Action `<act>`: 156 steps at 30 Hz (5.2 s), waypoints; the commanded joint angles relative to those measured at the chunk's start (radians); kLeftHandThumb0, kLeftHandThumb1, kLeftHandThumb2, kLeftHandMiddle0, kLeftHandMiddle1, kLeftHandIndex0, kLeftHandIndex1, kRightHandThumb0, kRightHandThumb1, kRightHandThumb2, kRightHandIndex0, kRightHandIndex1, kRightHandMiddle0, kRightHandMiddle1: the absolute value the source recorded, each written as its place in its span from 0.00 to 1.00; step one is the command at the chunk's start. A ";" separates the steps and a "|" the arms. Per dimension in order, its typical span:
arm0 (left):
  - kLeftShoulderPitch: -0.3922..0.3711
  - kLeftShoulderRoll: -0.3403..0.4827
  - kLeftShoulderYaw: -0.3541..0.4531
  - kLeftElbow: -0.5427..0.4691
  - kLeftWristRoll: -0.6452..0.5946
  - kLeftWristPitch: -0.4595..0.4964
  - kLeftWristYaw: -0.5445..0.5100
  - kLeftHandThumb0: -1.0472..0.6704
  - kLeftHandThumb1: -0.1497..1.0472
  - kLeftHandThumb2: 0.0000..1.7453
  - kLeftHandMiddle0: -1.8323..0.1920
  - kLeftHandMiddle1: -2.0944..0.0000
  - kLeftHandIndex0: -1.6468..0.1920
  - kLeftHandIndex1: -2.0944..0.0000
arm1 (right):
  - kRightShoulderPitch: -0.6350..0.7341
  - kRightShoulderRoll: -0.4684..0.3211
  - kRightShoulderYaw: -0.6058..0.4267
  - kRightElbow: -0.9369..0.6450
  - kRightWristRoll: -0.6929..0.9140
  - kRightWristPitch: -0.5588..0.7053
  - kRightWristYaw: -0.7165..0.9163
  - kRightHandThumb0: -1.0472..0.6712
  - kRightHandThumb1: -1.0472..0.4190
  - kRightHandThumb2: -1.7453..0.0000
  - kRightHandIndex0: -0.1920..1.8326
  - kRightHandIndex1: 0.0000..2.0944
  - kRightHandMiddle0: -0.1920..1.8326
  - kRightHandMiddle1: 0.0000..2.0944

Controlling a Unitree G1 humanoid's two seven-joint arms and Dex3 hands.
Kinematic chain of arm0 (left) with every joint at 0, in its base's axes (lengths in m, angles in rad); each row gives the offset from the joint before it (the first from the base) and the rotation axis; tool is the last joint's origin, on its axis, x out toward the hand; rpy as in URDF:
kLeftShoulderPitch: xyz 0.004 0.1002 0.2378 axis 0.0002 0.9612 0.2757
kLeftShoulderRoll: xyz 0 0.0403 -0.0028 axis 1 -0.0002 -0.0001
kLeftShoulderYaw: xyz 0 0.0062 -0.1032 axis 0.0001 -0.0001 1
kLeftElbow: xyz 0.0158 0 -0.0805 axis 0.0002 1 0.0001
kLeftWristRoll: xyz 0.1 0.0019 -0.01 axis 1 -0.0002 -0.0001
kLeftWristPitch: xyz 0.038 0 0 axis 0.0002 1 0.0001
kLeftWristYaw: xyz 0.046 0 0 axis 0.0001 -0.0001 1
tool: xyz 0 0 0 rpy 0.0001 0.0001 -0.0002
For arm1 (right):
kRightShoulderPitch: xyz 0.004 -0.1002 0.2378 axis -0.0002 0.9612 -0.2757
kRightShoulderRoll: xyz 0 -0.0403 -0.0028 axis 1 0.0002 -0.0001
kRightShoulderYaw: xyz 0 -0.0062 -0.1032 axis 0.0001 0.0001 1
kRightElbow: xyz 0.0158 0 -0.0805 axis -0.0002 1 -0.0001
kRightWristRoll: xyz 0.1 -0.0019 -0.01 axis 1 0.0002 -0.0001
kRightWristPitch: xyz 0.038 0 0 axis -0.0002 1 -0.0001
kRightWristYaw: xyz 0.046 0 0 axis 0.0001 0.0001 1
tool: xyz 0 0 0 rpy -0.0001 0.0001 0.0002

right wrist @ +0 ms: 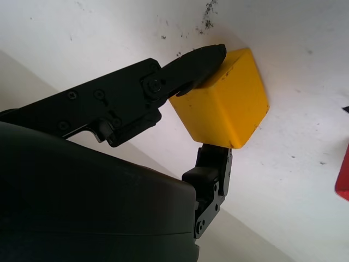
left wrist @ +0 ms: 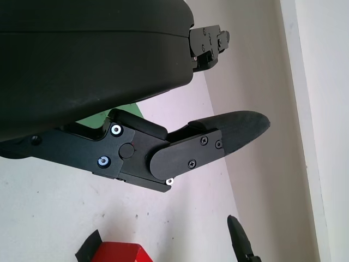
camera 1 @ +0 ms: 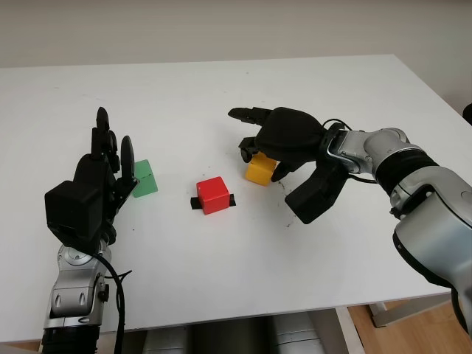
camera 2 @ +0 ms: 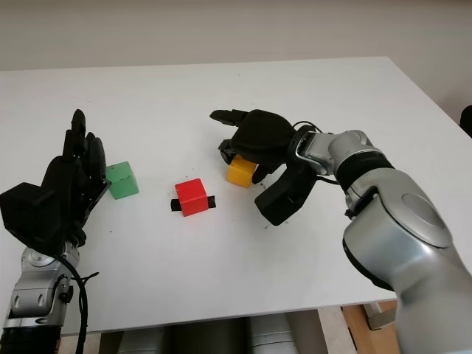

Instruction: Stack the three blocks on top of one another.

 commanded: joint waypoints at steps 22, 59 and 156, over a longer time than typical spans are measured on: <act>0.008 0.005 0.002 -0.025 -0.002 0.000 -0.003 0.19 1.00 0.41 0.97 0.97 0.98 0.98 | 0.082 0.058 -0.541 -0.019 0.667 0.033 0.707 0.41 0.10 0.97 0.20 0.03 0.32 0.63; 0.020 0.001 0.002 -0.047 0.000 0.017 0.003 0.19 1.00 0.41 0.98 0.98 0.99 0.98 | 0.316 0.271 -0.835 -0.316 1.088 0.496 1.086 0.34 0.11 0.97 0.19 0.02 0.30 0.74; 0.112 0.094 -0.001 -0.265 0.334 0.086 0.122 0.20 1.00 0.28 0.91 0.96 0.92 0.95 | 0.315 0.168 -0.907 -0.543 1.183 0.436 1.168 0.12 0.01 0.81 0.00 0.00 0.00 0.00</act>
